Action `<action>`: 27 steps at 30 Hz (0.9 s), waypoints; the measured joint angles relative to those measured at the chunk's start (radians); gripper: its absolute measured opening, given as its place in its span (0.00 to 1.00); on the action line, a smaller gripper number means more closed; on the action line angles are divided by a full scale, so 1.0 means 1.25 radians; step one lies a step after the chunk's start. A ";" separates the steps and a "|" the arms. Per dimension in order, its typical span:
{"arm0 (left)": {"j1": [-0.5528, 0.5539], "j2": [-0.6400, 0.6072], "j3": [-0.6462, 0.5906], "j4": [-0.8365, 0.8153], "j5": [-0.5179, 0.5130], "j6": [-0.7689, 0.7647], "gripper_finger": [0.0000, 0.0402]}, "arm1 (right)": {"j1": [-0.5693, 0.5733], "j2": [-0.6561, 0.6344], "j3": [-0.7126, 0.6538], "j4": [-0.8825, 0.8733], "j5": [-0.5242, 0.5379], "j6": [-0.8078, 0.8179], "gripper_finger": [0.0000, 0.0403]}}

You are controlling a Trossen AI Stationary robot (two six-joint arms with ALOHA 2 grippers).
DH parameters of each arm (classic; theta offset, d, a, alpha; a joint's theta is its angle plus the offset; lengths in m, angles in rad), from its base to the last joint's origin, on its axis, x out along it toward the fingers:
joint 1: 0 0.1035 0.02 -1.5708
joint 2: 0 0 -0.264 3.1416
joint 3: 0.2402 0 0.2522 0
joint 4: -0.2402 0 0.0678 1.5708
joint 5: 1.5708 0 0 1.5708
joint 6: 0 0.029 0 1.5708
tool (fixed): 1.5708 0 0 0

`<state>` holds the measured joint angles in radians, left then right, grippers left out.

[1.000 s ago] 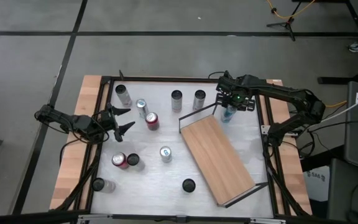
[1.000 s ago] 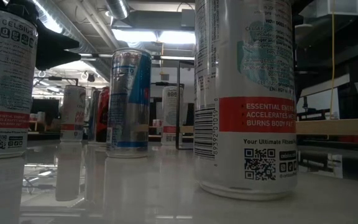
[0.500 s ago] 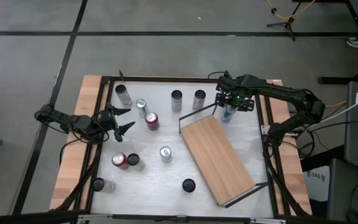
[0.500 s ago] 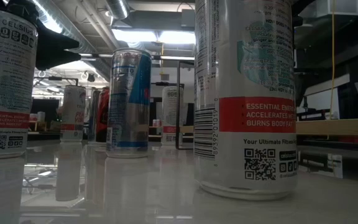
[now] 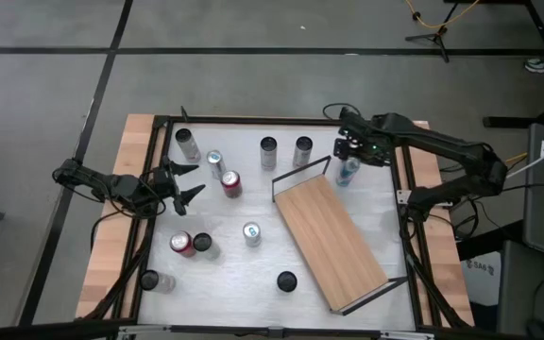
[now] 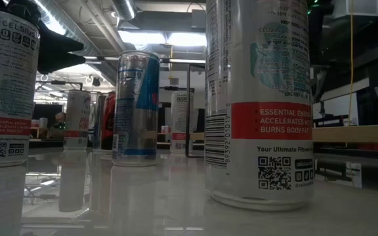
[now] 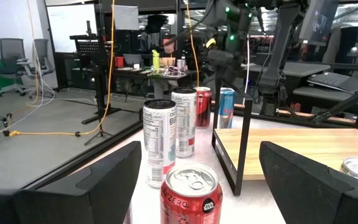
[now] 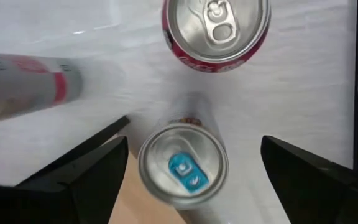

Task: Place canned beverage on shelf
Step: Put the blue soda can on the shelf

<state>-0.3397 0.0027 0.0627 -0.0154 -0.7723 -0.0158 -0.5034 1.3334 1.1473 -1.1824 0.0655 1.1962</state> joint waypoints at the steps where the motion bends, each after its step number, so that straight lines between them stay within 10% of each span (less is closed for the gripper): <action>1: 0.000 0.000 0.000 0.000 0.000 0.000 0.80 | 0.000 -0.011 0.000 0.001 -0.001 -0.002 0.88; 27: 0.000 0.066 0.000 0.301 -0.040 -0.104 0.80 | 0.000 -0.149 0.002 0.103 -0.068 -0.555 0.88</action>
<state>-0.3397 0.0847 0.0628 0.3602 -0.8225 -0.1459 -0.5037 1.1469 1.1503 -1.0542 -0.0190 0.5023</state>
